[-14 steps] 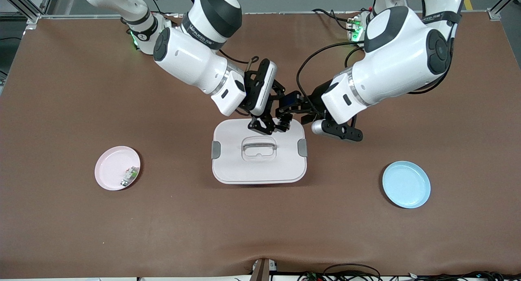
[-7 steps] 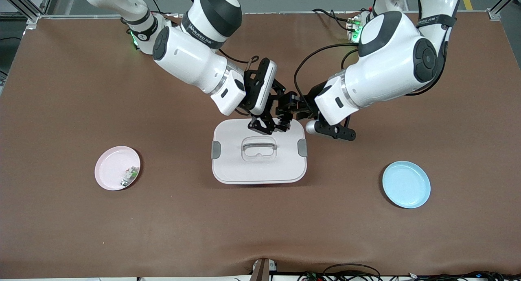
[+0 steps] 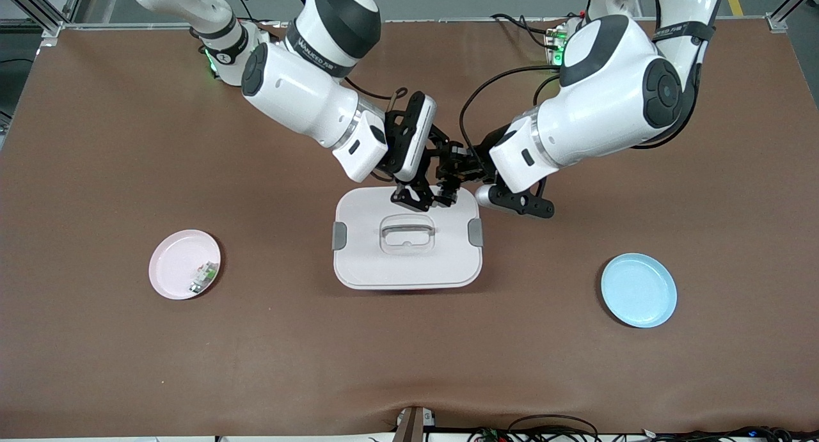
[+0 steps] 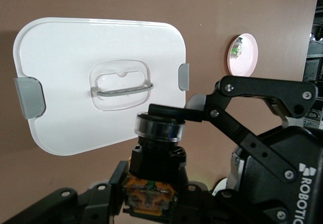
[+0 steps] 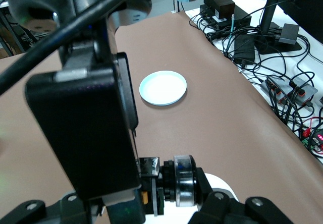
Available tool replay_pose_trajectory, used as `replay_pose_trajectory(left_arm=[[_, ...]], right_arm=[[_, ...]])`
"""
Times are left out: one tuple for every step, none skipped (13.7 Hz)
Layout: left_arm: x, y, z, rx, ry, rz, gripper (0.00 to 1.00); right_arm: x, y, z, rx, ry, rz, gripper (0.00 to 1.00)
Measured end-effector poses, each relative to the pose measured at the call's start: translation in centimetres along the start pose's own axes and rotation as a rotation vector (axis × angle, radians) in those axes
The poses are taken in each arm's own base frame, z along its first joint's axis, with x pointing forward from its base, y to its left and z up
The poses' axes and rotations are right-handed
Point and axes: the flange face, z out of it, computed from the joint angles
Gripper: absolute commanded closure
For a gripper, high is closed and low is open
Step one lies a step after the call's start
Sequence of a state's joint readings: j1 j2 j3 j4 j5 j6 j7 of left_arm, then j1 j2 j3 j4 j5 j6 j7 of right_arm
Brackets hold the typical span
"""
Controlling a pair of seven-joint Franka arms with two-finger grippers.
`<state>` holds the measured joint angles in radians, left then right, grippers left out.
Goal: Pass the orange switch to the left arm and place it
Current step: 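Grasp the switch with the left gripper and open the right gripper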
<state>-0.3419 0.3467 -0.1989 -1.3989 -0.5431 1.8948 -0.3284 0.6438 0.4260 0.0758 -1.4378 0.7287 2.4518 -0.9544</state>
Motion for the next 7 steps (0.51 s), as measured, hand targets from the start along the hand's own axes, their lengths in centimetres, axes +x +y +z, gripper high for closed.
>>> replay_pose_trajectory(left_arm=[[0.0, 0.0, 0.0, 0.0, 0.0, -0.001, 1.0], [0.0, 0.0, -0.01, 0.0, 0.0, -0.001, 1.0], [0.0, 0.0, -0.02, 0.0, 0.0, -0.001, 1.0], [0.01, 0.02, -0.06, -0.001, 0.001, -0.001, 1.0], [0.01, 0.05, -0.09, -0.002, 0.002, -0.001, 1.0], [0.05, -0.01, -0.13, -0.002, 0.003, -0.009, 1.0], [0.16, -0.2, -0.22, -0.001, 0.004, -0.015, 1.0]], right_arm=[[0.0, 0.0, 0.0, 0.0, 0.0, 0.0, 0.58], [0.01, 0.0, 0.0, 0.0, 0.0, 0.0, 0.46], [0.02, 0.01, -0.01, 0.0, 0.0, 0.0, 0.27], [0.04, 0.02, -0.04, -0.001, 0.001, 0.0, 0.09], [0.06, 0.04, -0.07, -0.002, 0.001, 0.0, 0.02], [0.04, 0.2, -0.18, -0.007, 0.002, 0.0, 0.0], [-0.02, 0.55, -0.41, -0.015, 0.002, 0.002, 0.0]])
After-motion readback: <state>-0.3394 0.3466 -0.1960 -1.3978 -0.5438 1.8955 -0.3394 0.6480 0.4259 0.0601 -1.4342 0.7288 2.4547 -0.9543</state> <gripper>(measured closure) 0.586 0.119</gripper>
